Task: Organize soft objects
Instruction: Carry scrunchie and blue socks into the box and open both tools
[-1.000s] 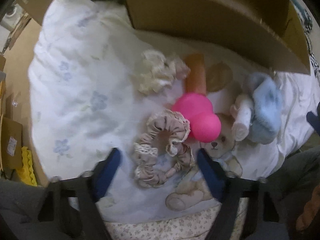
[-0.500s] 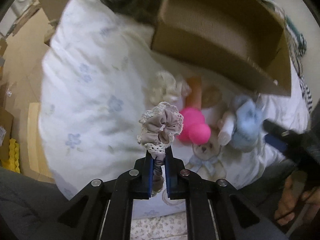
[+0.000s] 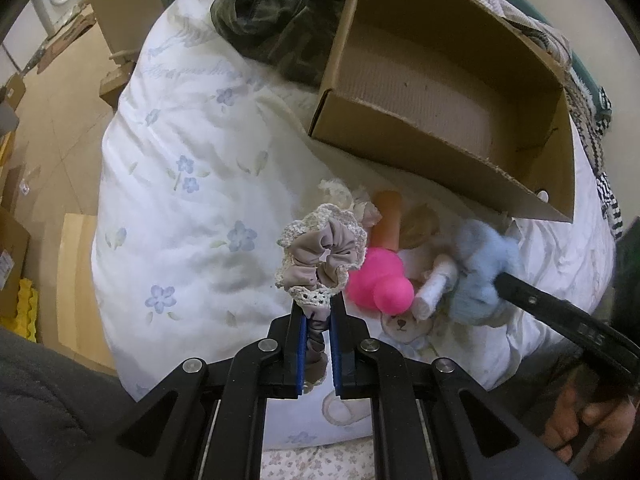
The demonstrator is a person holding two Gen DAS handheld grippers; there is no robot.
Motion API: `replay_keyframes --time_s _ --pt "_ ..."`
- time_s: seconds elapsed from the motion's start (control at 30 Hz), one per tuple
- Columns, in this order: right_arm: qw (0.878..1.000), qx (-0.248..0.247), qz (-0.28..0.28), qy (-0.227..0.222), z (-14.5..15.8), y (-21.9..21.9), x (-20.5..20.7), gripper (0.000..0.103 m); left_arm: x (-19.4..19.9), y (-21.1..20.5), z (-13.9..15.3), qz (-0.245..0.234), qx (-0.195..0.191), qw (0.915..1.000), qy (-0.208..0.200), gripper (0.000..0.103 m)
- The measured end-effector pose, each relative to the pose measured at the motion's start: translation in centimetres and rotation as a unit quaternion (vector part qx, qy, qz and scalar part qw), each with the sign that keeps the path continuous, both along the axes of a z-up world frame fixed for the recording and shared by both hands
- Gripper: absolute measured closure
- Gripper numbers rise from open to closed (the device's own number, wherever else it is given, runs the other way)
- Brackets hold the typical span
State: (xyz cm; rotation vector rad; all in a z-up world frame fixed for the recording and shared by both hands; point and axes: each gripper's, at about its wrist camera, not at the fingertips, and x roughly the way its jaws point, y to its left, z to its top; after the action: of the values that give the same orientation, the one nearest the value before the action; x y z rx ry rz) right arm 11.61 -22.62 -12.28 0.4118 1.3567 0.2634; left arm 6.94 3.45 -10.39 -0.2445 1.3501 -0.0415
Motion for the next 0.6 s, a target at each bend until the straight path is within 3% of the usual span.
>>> replay_keyframes --time_s 0.2,0.37,0.6 --pt "0.997 0.033 -0.026 -0.066 4.0 -1.7 -1.6 0.071 -0.5 -0.5 1.7 -0.003 0.02 0.999 -0.039 0.094" --pt "0.998 0.04 -0.018 -0.055 4.0 -1.8 -1.5 0.071 -0.6 -0.5 2.6 -0.002 0.023 0.9985 -0.05 0.094" --pt "0.995 0.058 -0.014 -0.083 6.2 -2.2 -1.0 0.071 1.3 -0.5 6.1 -0.006 0.011 0.9966 -0.082 0.094"
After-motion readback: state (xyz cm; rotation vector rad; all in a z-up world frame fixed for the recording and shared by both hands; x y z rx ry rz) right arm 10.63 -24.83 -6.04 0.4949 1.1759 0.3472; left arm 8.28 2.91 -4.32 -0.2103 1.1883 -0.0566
